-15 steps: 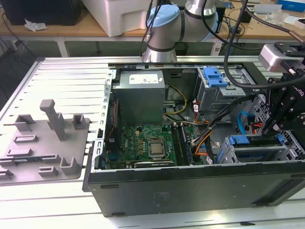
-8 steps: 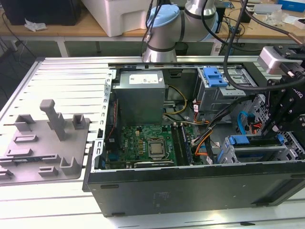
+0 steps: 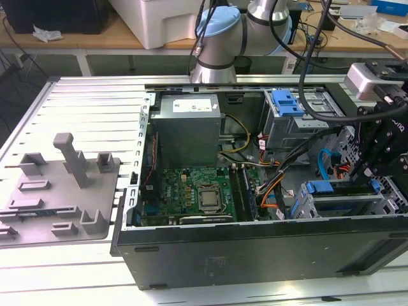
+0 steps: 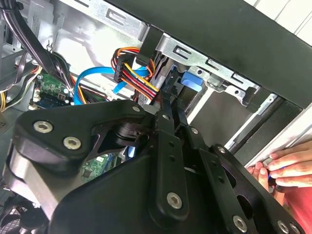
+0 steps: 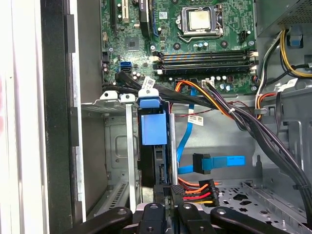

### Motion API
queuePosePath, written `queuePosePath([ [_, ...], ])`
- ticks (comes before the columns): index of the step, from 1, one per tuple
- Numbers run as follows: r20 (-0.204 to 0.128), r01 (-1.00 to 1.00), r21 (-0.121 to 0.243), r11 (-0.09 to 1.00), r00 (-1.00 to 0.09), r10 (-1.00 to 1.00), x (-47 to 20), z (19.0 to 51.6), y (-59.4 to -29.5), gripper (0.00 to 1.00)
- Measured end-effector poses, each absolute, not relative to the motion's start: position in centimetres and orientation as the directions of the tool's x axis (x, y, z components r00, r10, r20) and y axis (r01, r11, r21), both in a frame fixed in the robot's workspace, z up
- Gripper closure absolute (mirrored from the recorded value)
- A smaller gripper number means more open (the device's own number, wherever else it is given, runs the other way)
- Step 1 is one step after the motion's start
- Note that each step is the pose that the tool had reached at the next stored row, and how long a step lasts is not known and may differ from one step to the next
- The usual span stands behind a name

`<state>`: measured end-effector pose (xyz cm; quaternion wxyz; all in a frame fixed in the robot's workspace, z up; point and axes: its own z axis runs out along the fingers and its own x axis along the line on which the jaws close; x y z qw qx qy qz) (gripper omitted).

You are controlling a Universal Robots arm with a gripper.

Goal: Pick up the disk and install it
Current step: 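Insert the first disk wire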

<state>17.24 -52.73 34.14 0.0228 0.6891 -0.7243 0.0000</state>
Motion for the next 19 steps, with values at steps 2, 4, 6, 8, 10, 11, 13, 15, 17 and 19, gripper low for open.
queuePosePath([
  [2, 0.033, -0.998, 0.031, 0.050, -0.049, -0.998, 17.24, 34.07, -52.73, 0.83],
  [4, 0.033, -0.998, 0.031, 0.050, -0.049, -0.998, 17.24, 33.99, -52.73, 0.83],
  [6, 0.033, -0.998, 0.031, 0.050, -0.049, -0.998, 17.24, 33.95, -52.73, 0.83],
  [8, 0.033, -0.998, 0.031, 0.050, -0.049, -0.998, 17.24, 33.88, -52.73, 0.83],
  [10, 0.033, -0.998, 0.031, 0.050, -0.049, -0.998, 17.24, 33.83, -52.73, 0.83],
  [11, 0.033, -0.998, 0.031, 0.050, -0.049, -0.998, 17.24, 33.81, -52.73, 0.83],
  [13, 0.033, -0.998, 0.031, 0.050, -0.049, -0.998, 17.24, 33.76, -52.73, 0.83],
  [15, 0.033, -0.998, 0.031, 0.050, -0.049, -0.998, 17.24, 33.72, -52.73, 0.83],
  [17, 0.033, -0.998, 0.031, 0.050, -0.049, -0.998, 17.24, 33.71, -52.73, 0.83],
  [19, 0.033, -0.998, 0.031, 0.050, -0.049, -0.998, 17.24, 33.70, -52.73, 0.83],
])
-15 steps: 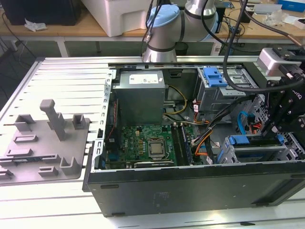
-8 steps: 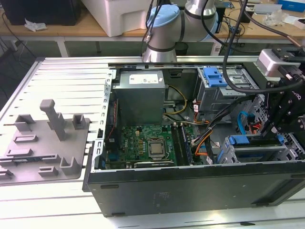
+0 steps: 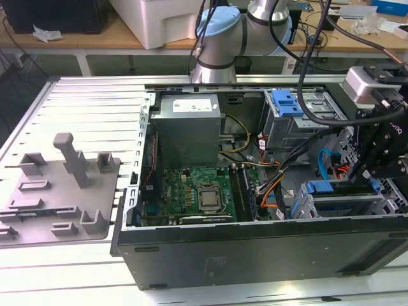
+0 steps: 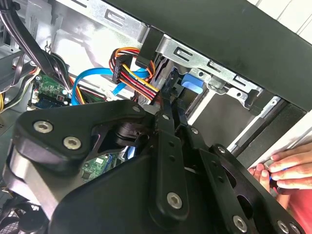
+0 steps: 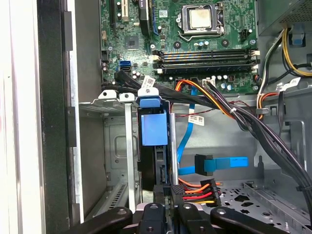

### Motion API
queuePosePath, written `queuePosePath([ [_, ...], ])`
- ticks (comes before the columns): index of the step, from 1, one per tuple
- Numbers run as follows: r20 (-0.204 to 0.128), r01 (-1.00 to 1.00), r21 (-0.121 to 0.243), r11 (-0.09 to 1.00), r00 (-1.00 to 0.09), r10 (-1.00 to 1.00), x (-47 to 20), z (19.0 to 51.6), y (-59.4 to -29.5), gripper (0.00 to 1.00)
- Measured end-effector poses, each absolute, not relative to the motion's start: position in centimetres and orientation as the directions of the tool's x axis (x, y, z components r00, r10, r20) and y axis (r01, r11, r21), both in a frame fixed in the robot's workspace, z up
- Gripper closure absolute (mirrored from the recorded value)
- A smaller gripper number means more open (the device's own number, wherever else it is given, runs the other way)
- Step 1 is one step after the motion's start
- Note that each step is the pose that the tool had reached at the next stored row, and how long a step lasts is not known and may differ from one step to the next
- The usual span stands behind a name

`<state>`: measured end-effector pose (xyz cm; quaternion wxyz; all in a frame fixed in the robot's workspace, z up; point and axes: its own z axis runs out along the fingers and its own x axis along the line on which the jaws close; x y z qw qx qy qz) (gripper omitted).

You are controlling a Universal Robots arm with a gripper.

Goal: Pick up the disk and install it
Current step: 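Insert the first disk wire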

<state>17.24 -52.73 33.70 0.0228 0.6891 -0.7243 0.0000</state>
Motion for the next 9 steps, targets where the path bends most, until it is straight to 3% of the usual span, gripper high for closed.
queuePosePath([
  [7, 0.033, -0.998, 0.031, 0.050, -0.049, -0.998, 17.24, 33.69, -52.72, 0.83],
  [9, 0.033, -0.998, 0.031, 0.050, -0.049, -0.998, 17.24, 33.67, -52.72, 0.76],
])
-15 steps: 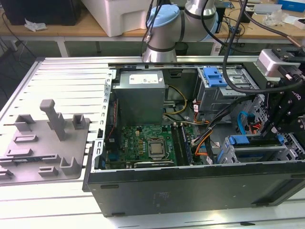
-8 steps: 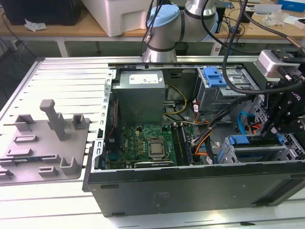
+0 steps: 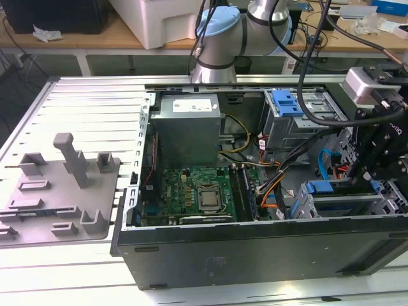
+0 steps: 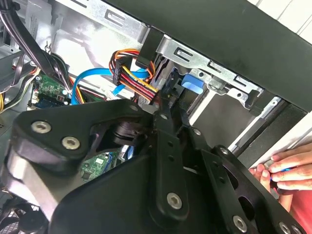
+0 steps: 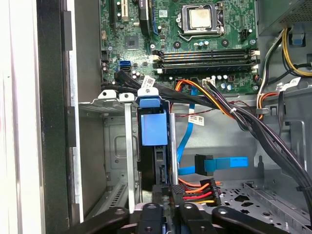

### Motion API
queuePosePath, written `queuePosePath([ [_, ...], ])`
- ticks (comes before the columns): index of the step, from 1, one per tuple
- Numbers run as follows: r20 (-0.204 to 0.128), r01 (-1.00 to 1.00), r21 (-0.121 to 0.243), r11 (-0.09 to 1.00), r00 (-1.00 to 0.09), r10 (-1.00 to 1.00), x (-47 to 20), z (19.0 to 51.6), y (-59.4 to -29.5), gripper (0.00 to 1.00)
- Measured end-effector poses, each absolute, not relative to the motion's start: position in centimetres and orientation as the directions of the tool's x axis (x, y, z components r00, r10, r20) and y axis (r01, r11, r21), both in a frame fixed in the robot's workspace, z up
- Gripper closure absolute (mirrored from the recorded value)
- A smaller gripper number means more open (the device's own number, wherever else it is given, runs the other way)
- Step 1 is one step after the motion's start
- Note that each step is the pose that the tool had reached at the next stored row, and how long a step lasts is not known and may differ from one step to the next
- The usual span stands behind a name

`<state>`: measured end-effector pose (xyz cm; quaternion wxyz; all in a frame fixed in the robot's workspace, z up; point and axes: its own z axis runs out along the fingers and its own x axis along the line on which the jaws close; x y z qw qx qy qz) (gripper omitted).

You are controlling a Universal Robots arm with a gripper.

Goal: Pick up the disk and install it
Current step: 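Insert the first disk wire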

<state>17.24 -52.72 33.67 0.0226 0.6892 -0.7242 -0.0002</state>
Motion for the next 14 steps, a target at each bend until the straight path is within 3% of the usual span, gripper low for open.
queuePosePath([
  [1, 0.033, -0.998, 0.031, 0.050, -0.049, -0.998, 17.2, 33.7, -52.7, 0.76],
  [2, 0.033, -0.998, 0.031, 0.050, -0.049, -0.998, 17.2, 33.7, -52.7, 0.69],
  [14, 0.033, -0.998, 0.031, 0.050, -0.049, -0.998, 17.1, 35.4, -50.3, 0.69],
])
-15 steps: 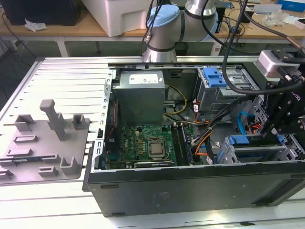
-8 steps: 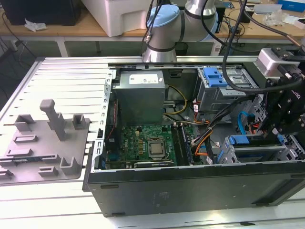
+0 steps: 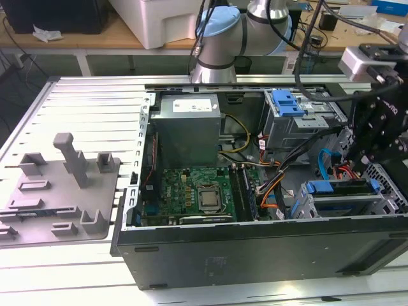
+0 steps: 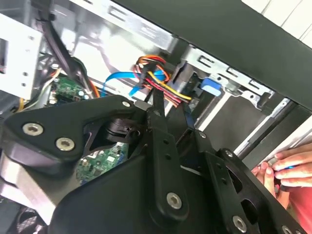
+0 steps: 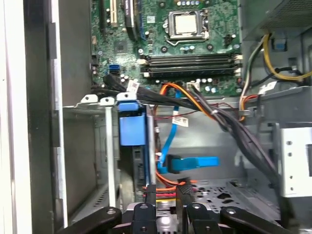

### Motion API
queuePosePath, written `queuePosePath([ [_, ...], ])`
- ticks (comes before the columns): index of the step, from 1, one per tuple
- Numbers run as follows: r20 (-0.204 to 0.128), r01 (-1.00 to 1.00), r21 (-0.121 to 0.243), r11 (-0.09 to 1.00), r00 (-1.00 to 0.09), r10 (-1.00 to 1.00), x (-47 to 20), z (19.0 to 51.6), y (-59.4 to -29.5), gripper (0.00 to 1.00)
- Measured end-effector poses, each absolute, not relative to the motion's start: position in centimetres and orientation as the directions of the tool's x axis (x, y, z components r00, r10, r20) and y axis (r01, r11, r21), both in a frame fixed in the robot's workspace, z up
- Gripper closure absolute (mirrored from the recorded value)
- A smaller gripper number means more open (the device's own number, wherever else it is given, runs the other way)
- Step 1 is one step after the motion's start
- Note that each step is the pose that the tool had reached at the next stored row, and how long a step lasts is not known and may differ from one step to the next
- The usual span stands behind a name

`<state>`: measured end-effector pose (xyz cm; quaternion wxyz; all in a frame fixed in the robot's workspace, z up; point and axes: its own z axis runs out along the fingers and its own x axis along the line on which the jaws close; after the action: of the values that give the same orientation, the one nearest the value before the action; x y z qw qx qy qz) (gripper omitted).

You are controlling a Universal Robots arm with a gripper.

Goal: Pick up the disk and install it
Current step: 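Insert the first disk wire, then insert the second disk wire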

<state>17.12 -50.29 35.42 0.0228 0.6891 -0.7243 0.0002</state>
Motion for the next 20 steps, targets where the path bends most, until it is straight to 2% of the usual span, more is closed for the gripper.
queuePosePath([
  [5, 0.037, -0.998, 0.031, 0.050, -0.049, -0.998, 17.1, 37.1, -49.8, 0.69],
  [20, 0.040, -0.998, 0.031, 0.050, -0.049, -0.998, 17.0, 37.2, -49.7, 0.69],
])
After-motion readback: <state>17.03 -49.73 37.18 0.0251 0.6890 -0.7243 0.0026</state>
